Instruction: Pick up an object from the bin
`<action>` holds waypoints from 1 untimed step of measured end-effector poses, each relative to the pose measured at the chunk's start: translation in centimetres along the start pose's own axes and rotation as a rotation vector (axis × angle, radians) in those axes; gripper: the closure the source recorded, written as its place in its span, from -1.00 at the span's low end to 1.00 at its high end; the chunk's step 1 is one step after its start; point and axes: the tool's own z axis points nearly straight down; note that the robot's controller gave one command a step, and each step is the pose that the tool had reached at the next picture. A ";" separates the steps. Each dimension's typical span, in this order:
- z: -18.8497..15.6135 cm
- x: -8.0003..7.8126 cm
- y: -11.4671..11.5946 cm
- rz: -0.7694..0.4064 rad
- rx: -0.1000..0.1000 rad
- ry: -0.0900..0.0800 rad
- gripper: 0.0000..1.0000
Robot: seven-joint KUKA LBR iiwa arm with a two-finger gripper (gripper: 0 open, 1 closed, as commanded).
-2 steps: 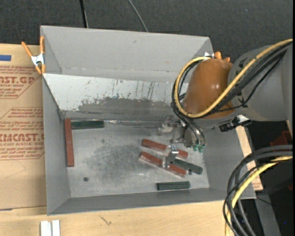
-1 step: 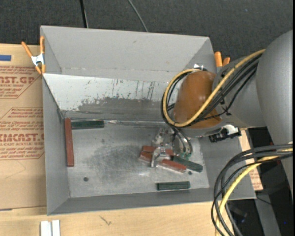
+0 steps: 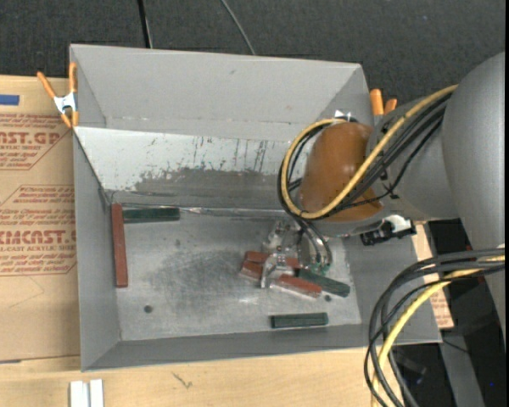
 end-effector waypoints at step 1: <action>-21.0 -1.7 -0.5 -0.017 0.001 0.009 1.00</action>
Offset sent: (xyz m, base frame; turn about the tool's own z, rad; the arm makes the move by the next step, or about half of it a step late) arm 0.0000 0.0000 0.0000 0.0000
